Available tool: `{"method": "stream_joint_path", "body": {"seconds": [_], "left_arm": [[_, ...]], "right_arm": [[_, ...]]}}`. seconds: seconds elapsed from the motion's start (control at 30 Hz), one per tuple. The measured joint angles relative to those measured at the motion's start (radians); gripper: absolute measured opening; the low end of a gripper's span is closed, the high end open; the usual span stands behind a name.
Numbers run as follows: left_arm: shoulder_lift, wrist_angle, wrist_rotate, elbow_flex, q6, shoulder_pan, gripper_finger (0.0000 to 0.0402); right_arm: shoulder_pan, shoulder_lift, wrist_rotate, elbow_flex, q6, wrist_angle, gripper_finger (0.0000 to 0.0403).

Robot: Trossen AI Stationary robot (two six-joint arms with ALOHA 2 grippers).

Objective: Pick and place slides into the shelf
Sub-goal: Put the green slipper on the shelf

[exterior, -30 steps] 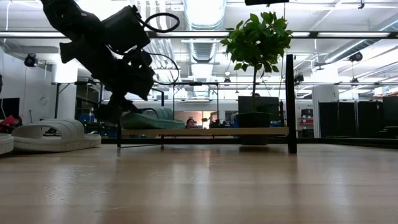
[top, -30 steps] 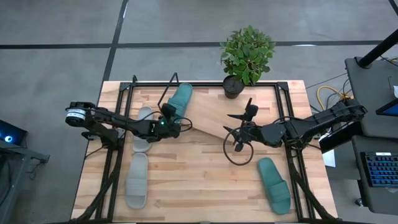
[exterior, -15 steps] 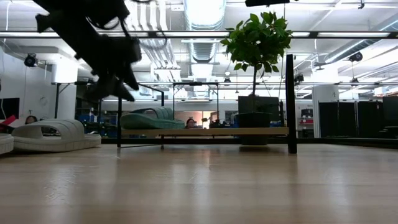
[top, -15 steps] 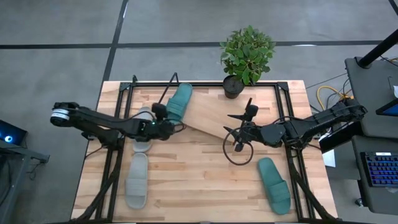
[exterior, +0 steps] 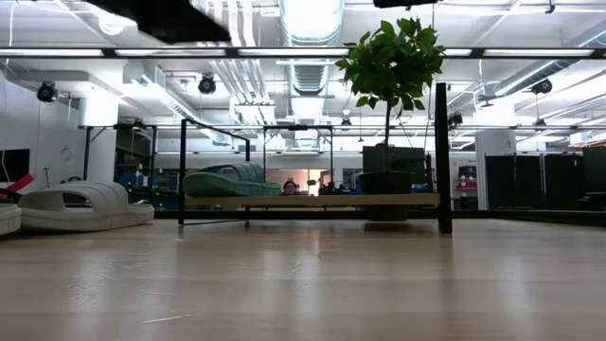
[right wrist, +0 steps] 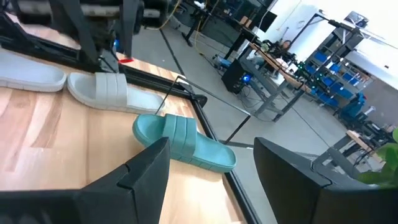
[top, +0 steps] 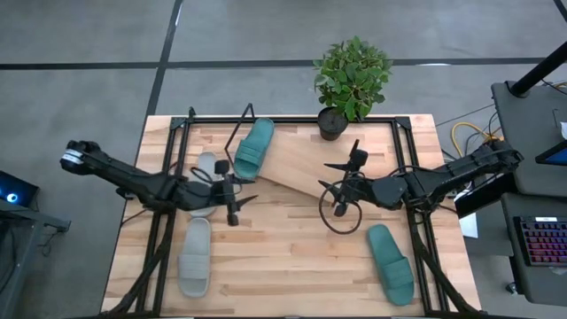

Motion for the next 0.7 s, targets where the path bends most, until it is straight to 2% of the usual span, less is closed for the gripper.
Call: {"method": "stream_joint_path", "body": {"seconds": [0.17, 0.37, 0.47, 0.63, 0.7], "left_arm": [[-0.027, 0.056, 0.004, 0.001, -0.079, -0.016, 0.0143], [-0.031, 0.067, 0.059, -0.002, -0.037, -0.018, 0.0055], [-0.030, 0.084, 0.161, 0.002, -0.027, -0.018, 0.0010], [-0.031, 0.146, 0.422, 0.000, -0.028, -0.019, 0.0015], [-0.030, 0.169, 0.458, -0.004, -0.031, -0.020, 0.0015]], "right_arm": [[0.109, -0.015, 0.000, 0.020, -0.032, -0.002, 0.0207], [0.302, -0.025, 0.000, 0.066, 0.099, -0.129, 0.0193], [0.395, -0.026, -0.001, 0.090, 0.181, -0.207, 0.0189], [0.523, -0.026, -0.005, 0.108, 0.247, -0.391, 0.0187], [0.561, -0.026, -0.020, 0.113, 0.259, -0.503, 0.0187]]}}
